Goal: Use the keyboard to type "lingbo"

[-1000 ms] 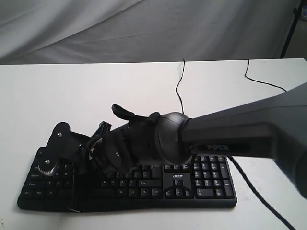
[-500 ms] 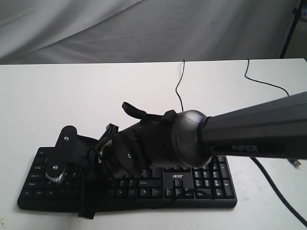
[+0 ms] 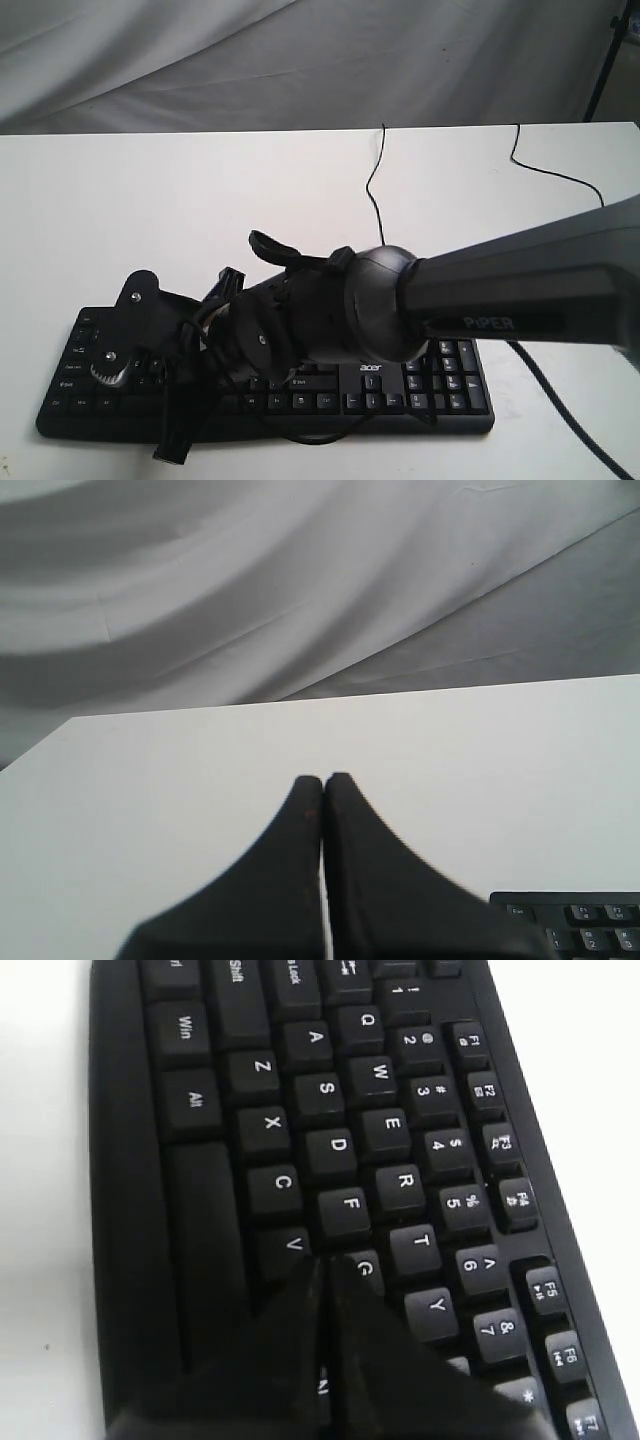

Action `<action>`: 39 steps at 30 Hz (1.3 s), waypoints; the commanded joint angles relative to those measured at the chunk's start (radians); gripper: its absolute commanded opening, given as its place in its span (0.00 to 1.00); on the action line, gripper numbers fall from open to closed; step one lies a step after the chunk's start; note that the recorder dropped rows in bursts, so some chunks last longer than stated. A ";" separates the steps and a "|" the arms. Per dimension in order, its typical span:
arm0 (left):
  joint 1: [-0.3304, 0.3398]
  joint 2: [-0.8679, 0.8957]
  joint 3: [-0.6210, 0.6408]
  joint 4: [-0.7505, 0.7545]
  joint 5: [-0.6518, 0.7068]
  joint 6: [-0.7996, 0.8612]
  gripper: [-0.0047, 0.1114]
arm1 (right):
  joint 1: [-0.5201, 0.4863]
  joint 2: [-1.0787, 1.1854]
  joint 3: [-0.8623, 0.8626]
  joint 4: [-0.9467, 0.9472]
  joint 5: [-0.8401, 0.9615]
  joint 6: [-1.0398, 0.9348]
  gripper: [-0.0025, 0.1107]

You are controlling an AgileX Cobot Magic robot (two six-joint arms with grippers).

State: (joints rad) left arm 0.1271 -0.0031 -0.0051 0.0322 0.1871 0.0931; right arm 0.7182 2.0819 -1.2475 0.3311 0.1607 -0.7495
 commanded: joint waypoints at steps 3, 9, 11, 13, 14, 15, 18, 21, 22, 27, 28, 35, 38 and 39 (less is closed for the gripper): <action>-0.004 0.003 0.005 -0.001 -0.004 -0.003 0.05 | 0.005 0.000 0.005 0.016 -0.016 -0.012 0.02; -0.004 0.003 0.005 -0.001 -0.004 -0.003 0.05 | 0.007 0.030 0.005 0.020 -0.012 -0.012 0.02; -0.004 0.003 0.005 -0.001 -0.004 -0.003 0.05 | 0.009 0.034 0.005 0.026 -0.012 -0.012 0.02; -0.004 0.003 0.005 -0.001 -0.004 -0.003 0.05 | 0.011 0.034 0.005 0.026 -0.012 -0.012 0.02; -0.004 0.003 0.005 -0.001 -0.004 -0.003 0.05 | 0.011 0.034 0.005 0.026 -0.012 -0.012 0.02; -0.004 0.003 0.005 -0.001 -0.004 -0.003 0.05 | 0.011 0.034 0.005 0.026 -0.012 -0.012 0.02; -0.004 0.003 0.005 -0.001 -0.004 -0.003 0.05 | 0.011 0.020 0.005 0.026 -0.012 -0.012 0.02; -0.004 0.003 0.005 -0.001 -0.004 -0.003 0.05 | 0.009 -0.008 0.005 0.020 -0.012 -0.012 0.02; -0.004 0.003 0.005 -0.001 -0.004 -0.003 0.05 | 0.008 -0.017 0.005 0.020 -0.010 -0.012 0.02; -0.004 0.003 0.005 -0.001 -0.004 -0.003 0.05 | -0.017 -0.056 0.007 0.000 0.036 -0.012 0.02; -0.004 0.003 0.005 -0.001 -0.004 -0.003 0.05 | -0.025 -0.064 0.007 0.000 0.041 -0.012 0.02; -0.004 0.003 0.005 -0.001 -0.004 -0.003 0.05 | -0.094 -0.146 0.106 0.000 -0.026 -0.013 0.02; -0.004 0.003 0.005 -0.001 -0.004 -0.003 0.05 | -0.116 -0.154 0.138 -0.008 -0.026 -0.014 0.02; -0.004 0.003 0.005 -0.001 -0.004 -0.003 0.05 | -0.123 -0.154 0.149 -0.011 -0.049 -0.014 0.02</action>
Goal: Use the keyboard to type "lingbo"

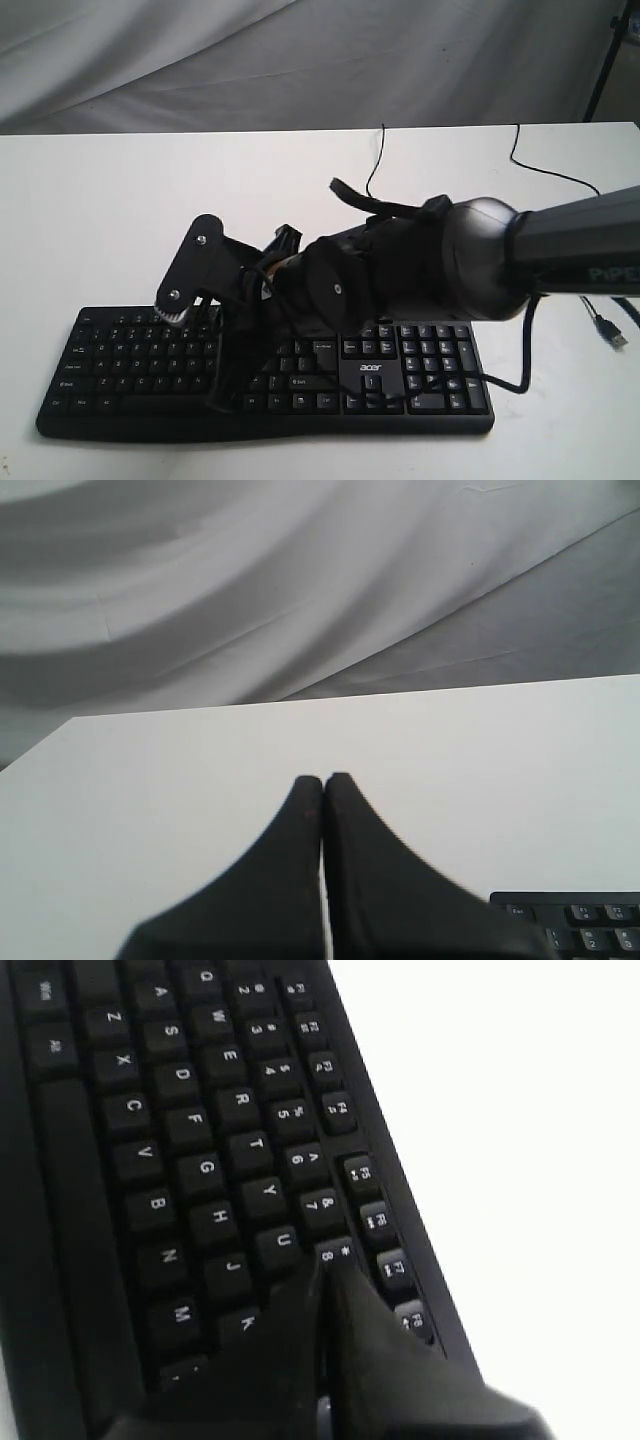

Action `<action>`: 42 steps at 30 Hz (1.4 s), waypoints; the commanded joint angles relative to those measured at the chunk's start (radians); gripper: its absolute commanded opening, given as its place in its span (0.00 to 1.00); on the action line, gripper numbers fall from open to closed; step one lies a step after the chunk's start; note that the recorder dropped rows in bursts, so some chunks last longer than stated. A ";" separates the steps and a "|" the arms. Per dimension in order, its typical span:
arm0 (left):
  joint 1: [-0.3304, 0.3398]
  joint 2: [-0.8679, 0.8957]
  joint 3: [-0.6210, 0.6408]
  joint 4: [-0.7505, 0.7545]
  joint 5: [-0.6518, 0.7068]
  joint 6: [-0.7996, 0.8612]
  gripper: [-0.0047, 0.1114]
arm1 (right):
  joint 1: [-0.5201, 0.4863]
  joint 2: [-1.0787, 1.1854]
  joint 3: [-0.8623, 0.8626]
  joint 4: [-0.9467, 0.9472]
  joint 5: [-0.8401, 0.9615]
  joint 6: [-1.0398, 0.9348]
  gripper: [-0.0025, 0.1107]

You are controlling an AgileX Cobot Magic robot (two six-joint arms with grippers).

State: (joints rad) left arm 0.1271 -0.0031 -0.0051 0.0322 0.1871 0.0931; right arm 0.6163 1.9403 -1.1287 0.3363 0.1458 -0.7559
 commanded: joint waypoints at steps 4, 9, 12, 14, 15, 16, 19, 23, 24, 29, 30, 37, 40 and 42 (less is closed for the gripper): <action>-0.004 0.003 0.005 -0.001 -0.004 -0.003 0.05 | -0.026 0.017 0.033 -0.016 -0.044 -0.024 0.02; -0.004 0.003 0.005 -0.001 -0.004 -0.003 0.05 | -0.026 0.045 0.033 -0.016 -0.075 -0.024 0.02; -0.004 0.003 0.005 -0.001 -0.004 -0.003 0.05 | -0.026 0.045 0.033 -0.016 -0.077 -0.024 0.02; -0.004 0.003 0.005 -0.001 -0.004 -0.003 0.05 | -0.026 0.045 0.033 -0.016 -0.077 -0.024 0.02; -0.004 0.003 0.005 -0.001 -0.004 -0.003 0.05 | -0.026 0.045 0.033 -0.016 -0.077 -0.024 0.02; -0.004 0.003 0.005 -0.001 -0.004 -0.003 0.05 | -0.026 0.048 0.033 -0.016 -0.077 -0.024 0.02; -0.004 0.003 0.005 -0.001 -0.004 -0.003 0.05 | -0.026 0.057 0.033 -0.016 -0.077 -0.024 0.02; -0.004 0.003 0.005 -0.001 -0.004 -0.003 0.05 | -0.026 0.061 0.033 -0.016 -0.075 -0.024 0.02; -0.004 0.003 0.005 -0.001 -0.004 -0.003 0.05 | -0.026 0.061 0.033 -0.016 -0.075 -0.024 0.02; -0.004 0.003 0.005 -0.001 -0.004 -0.003 0.05 | -0.026 0.061 0.033 -0.016 -0.075 -0.024 0.02; -0.004 0.003 0.005 -0.001 -0.004 -0.003 0.05 | -0.026 0.061 0.033 -0.016 -0.075 -0.024 0.02; -0.004 0.003 0.005 -0.001 -0.004 -0.003 0.05 | -0.026 0.094 0.033 -0.016 -0.063 -0.024 0.02; -0.004 0.003 0.005 -0.001 -0.004 -0.003 0.05 | -0.026 0.091 0.033 -0.016 -0.063 -0.024 0.02; -0.004 0.003 0.005 -0.001 -0.004 -0.003 0.05 | -0.026 0.086 0.033 -0.016 -0.063 -0.024 0.02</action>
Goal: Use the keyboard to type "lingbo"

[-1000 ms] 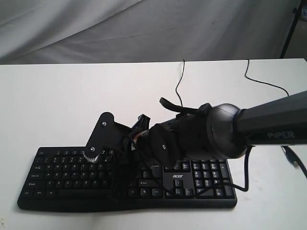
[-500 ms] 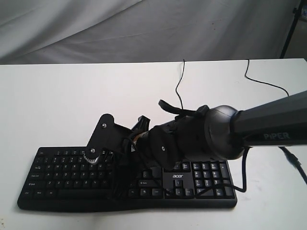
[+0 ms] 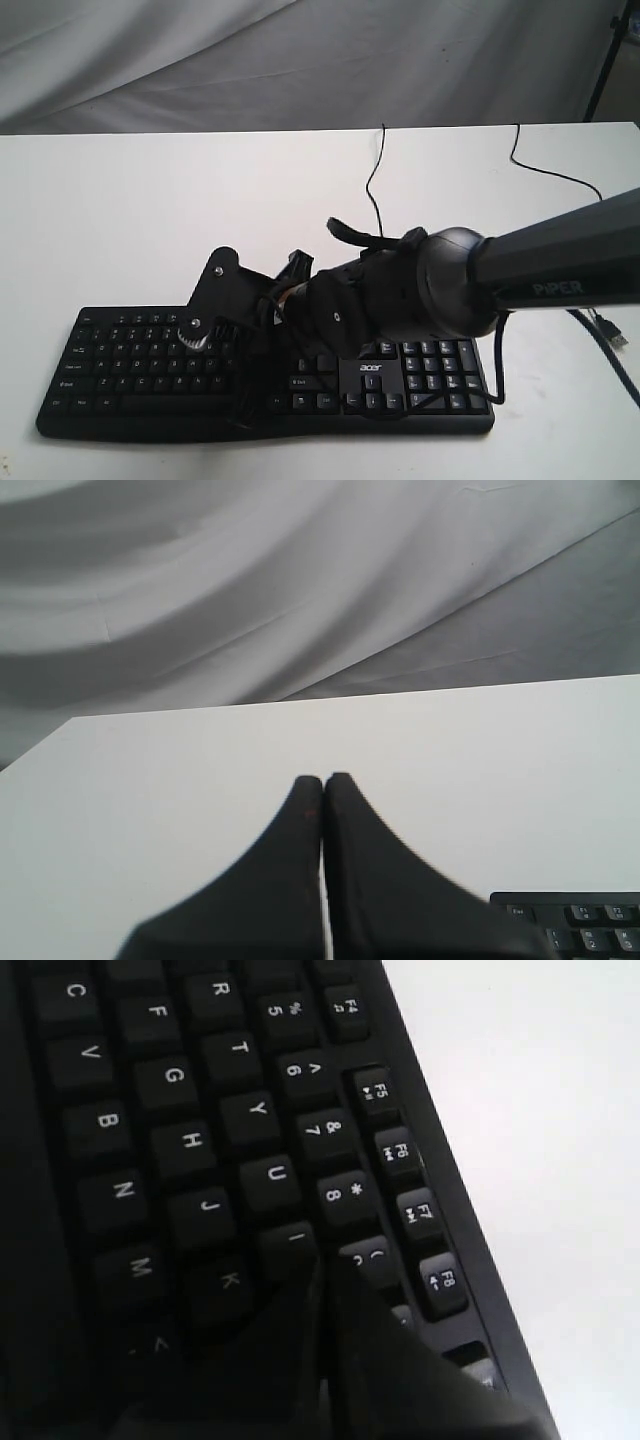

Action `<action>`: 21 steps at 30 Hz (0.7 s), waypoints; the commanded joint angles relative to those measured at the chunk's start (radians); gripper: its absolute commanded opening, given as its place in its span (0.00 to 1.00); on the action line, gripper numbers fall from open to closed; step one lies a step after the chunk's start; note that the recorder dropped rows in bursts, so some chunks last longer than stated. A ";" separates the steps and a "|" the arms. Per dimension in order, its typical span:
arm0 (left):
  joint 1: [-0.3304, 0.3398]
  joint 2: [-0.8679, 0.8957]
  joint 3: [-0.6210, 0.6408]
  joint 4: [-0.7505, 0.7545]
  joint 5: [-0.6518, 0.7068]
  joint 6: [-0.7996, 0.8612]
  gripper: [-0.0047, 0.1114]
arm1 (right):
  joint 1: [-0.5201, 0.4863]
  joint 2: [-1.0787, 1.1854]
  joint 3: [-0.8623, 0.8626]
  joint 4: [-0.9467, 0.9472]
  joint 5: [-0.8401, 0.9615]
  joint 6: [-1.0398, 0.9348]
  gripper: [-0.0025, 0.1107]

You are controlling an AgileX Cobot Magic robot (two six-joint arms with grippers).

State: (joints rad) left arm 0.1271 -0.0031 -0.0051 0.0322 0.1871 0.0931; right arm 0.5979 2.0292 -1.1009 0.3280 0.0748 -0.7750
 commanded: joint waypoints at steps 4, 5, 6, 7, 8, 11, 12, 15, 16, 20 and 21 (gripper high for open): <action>-0.004 0.003 0.005 -0.001 -0.004 -0.003 0.05 | -0.007 -0.039 0.005 -0.007 0.015 -0.005 0.02; -0.004 0.003 0.005 -0.001 -0.004 -0.003 0.05 | -0.007 -0.055 0.005 -0.007 0.018 -0.003 0.02; -0.004 0.003 0.005 -0.001 -0.004 -0.003 0.05 | -0.007 -0.069 0.005 -0.007 0.020 -0.003 0.02; -0.004 0.003 0.005 -0.001 -0.004 -0.003 0.05 | -0.007 -0.091 0.005 -0.007 0.024 -0.003 0.02; -0.004 0.003 0.005 -0.001 -0.004 -0.003 0.05 | -0.007 -0.106 0.005 -0.007 0.031 -0.003 0.02; -0.004 0.003 0.005 -0.001 -0.004 -0.003 0.05 | -0.007 -0.167 0.012 -0.007 0.050 -0.003 0.02; -0.004 0.003 0.005 -0.001 -0.004 -0.003 0.05 | -0.007 -0.194 0.023 -0.007 0.048 -0.003 0.02; -0.004 0.003 0.005 -0.001 -0.004 -0.003 0.05 | -0.007 -0.286 0.069 -0.007 0.046 -0.003 0.02; -0.004 0.003 0.005 -0.001 -0.004 -0.003 0.05 | -0.007 -0.321 0.092 -0.007 0.044 -0.003 0.02; -0.004 0.003 0.005 -0.001 -0.004 -0.003 0.05 | -0.007 -0.475 0.205 -0.007 0.042 -0.003 0.02; -0.004 0.003 0.005 -0.001 -0.004 -0.003 0.05 | -0.007 -0.524 0.237 -0.013 0.042 -0.003 0.02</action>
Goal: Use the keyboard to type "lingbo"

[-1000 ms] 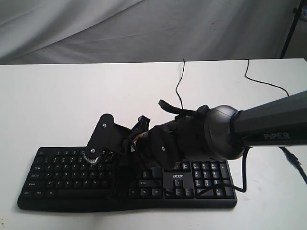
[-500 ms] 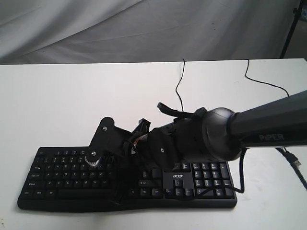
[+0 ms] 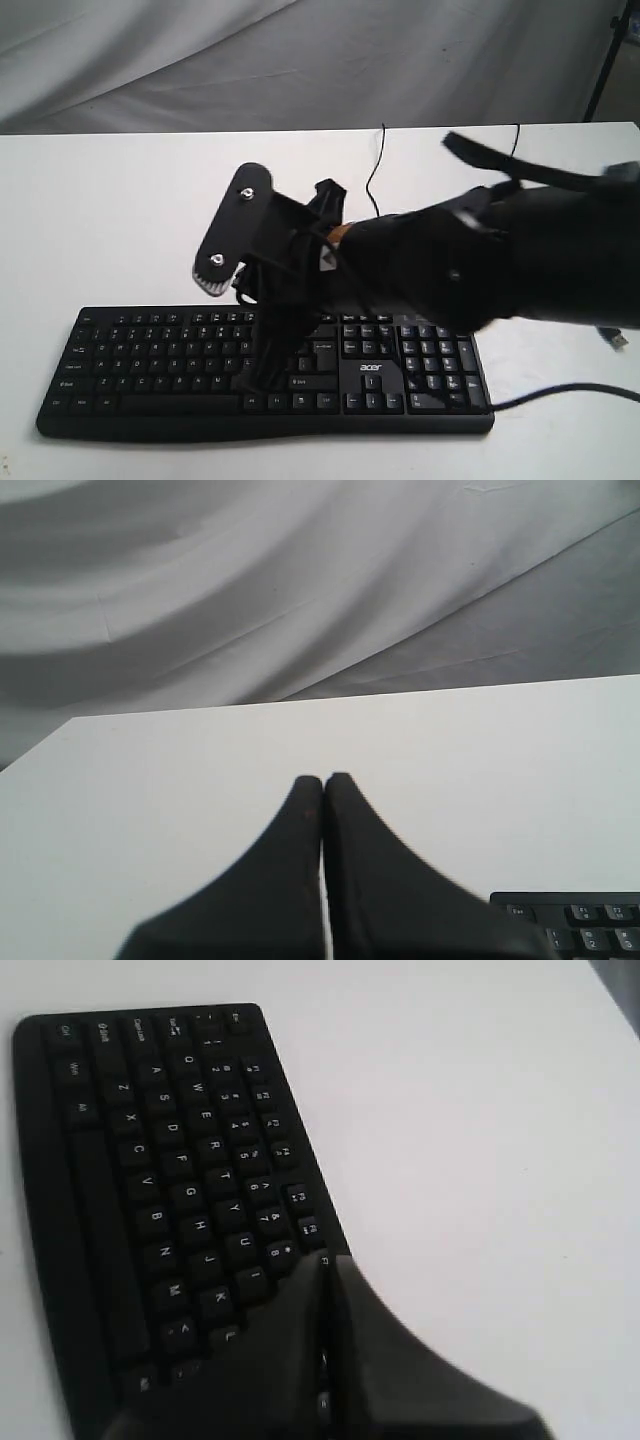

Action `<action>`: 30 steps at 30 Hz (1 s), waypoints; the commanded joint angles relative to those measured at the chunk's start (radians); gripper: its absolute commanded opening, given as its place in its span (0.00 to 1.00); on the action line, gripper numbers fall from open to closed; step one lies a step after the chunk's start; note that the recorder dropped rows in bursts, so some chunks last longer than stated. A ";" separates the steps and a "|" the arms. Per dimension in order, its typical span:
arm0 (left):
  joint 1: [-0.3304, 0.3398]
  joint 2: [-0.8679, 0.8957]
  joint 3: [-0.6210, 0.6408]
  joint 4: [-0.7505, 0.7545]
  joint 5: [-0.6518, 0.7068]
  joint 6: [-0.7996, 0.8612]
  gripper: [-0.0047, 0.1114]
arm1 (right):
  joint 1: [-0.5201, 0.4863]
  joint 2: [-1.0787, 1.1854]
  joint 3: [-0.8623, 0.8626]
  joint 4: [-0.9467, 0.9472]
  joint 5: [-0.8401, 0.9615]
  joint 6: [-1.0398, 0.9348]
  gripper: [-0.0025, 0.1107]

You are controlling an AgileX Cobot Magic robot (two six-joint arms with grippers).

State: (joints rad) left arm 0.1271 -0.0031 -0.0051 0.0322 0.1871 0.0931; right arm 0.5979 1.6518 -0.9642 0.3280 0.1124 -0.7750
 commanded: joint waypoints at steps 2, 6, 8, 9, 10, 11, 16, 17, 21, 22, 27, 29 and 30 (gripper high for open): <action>-0.004 0.003 0.005 -0.001 -0.004 -0.003 0.05 | 0.004 -0.240 0.156 -0.022 0.004 -0.003 0.02; -0.004 0.003 0.005 -0.001 -0.004 -0.003 0.05 | 0.034 -0.448 0.279 -0.027 -0.005 -0.003 0.02; -0.004 0.003 0.005 -0.001 -0.004 -0.003 0.05 | 0.034 -0.539 0.346 -0.027 -0.020 -0.001 0.02; -0.004 0.003 0.005 -0.001 -0.004 -0.003 0.05 | 0.034 -0.571 0.379 -0.032 -0.033 -0.001 0.02; -0.004 0.003 0.005 -0.001 -0.004 -0.003 0.05 | 0.034 -0.610 0.411 -0.035 -0.037 -0.001 0.02; -0.004 0.003 0.005 -0.001 -0.004 -0.003 0.05 | 0.032 -0.647 0.442 -0.035 -0.032 -0.001 0.02; -0.004 0.003 0.005 -0.001 -0.004 -0.003 0.05 | 0.029 -0.788 0.562 -0.035 -0.032 -0.001 0.02; -0.004 0.003 0.005 -0.001 -0.004 -0.003 0.05 | 0.029 -0.807 0.578 -0.035 -0.032 -0.001 0.02; -0.004 0.003 0.005 -0.001 -0.004 -0.003 0.05 | 0.029 -0.834 0.607 -0.035 -0.032 -0.001 0.02; -0.004 0.003 0.005 -0.001 -0.004 -0.003 0.05 | 0.029 -0.834 0.607 -0.035 -0.030 -0.003 0.02; -0.004 0.003 0.005 -0.001 -0.004 -0.003 0.05 | 0.029 -0.832 0.607 -0.035 -0.030 -0.003 0.02; -0.004 0.003 0.005 -0.001 -0.004 -0.003 0.05 | 0.029 -0.848 0.607 -0.035 -0.027 -0.003 0.02; -0.004 0.003 0.005 -0.001 -0.004 -0.003 0.05 | 0.029 -0.860 0.607 -0.035 -0.027 -0.003 0.02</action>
State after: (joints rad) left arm 0.1271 -0.0031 -0.0051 0.0322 0.1871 0.0931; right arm 0.6272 0.8174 -0.3639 0.3023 0.0925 -0.7750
